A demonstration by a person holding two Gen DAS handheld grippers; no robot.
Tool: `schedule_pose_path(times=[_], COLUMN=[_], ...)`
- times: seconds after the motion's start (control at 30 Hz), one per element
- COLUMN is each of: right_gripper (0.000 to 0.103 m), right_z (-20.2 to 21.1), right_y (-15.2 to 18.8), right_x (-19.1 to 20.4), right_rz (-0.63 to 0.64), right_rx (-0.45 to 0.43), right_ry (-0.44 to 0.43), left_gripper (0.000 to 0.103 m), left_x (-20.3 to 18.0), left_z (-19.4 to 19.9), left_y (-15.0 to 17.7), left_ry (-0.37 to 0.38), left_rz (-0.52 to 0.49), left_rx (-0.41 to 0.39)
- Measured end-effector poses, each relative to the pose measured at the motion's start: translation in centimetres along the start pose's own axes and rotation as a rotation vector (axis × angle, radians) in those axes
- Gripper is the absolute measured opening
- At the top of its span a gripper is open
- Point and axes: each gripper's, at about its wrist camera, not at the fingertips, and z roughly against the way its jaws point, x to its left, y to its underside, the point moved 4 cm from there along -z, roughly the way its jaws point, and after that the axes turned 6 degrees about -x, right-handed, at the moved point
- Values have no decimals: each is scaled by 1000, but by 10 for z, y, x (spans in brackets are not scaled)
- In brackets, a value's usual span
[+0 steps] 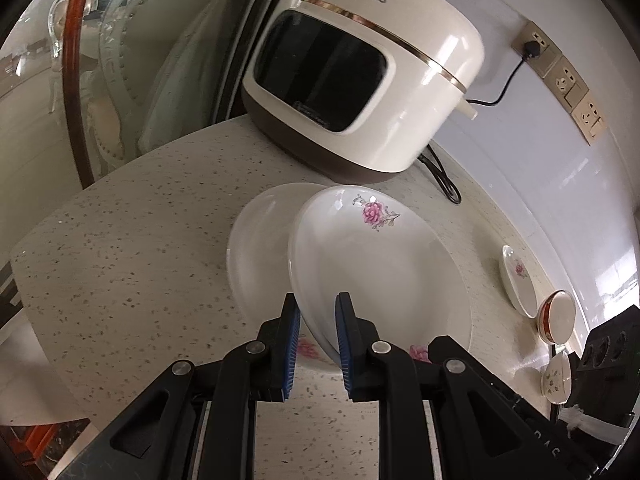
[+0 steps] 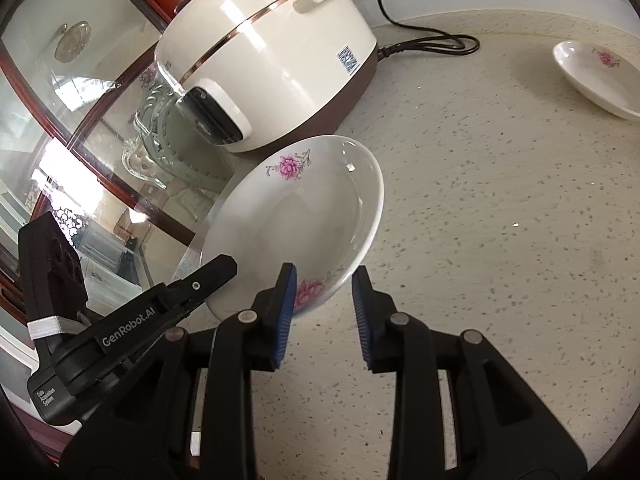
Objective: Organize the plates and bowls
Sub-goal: 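Lower the plate onto the first plate and open both grippers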
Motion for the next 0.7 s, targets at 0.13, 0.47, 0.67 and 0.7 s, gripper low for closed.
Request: schedule_pose_path(times=[0.13,0.47,0.67,0.7], right_gripper=[35,39,41,41], right_z=[-3,-12,-16,-17], right_y=[1,6,8,8], right_x=[5,16,21,21], right_rz=[15,48,64,66], right_rx=[8,34,41,42], right_ry=[0,6,7,8], left_gripper=[19,20,20,20], left_x=[6,16,17,17], left_z=[2,8,12,11], left_y=[0,5,6,6], left_ry=[-3,-29,-45,-48], left_rz=[16,69,101,104], left_rx=[0,11,15,14])
